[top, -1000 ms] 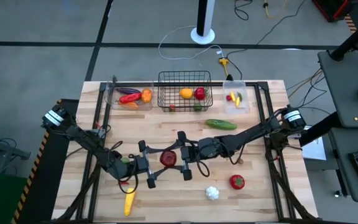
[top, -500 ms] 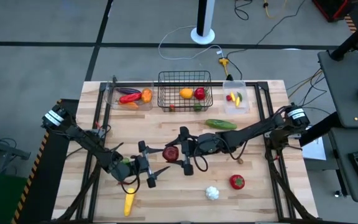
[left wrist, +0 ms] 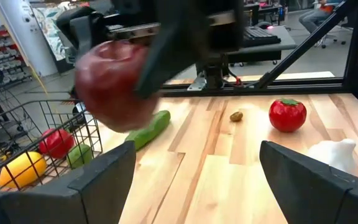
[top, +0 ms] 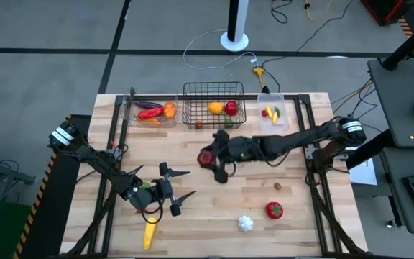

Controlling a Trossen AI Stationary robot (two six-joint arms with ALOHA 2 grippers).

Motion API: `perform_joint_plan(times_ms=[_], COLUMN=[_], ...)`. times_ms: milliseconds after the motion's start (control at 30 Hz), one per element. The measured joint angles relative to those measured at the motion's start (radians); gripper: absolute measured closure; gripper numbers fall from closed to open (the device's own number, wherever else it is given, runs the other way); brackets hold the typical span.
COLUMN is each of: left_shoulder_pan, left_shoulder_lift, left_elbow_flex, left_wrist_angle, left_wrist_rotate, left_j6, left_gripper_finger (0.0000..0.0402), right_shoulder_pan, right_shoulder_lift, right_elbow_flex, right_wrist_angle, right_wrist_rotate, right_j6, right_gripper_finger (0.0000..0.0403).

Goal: Sort produce into baskets
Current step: Put the apple into the wire basket

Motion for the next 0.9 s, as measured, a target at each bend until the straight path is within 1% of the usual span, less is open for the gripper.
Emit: perform_joint_plan(times_ms=[200, 400, 700, 900], left_shoulder_pan=[0.000, 0.000, 0.000, 0.001], left_shoulder_lift=[0.000, 0.000, 0.000, 0.000], left_elbow_flex=[0.000, 0.000, 0.000, 0.003], left_wrist_angle=[-0.054, -0.112, -0.134, -0.138], left_wrist_rotate=[0.000, 0.001, 0.002, 0.003], left_j6=[-0.083, -0.180, -0.253, -0.253], left_gripper_finger=[0.0078, 0.0078, 0.0078, 0.0078], right_shoulder_pan=[-0.104, -0.214, -0.392, -0.461], right_shoulder_lift=[-0.040, -0.046, -0.004, 0.047], right_elbow_flex=[0.000, 0.000, 0.000, 0.000], right_wrist_angle=[-0.085, -0.099, -0.097, -0.091], right_wrist_rotate=[0.001, 0.000, -0.001, -0.008], right_j6=[-0.018, -0.056, -0.056, -0.055], right_gripper_finger=[0.0111, 0.0111, 0.0111, 0.0110])
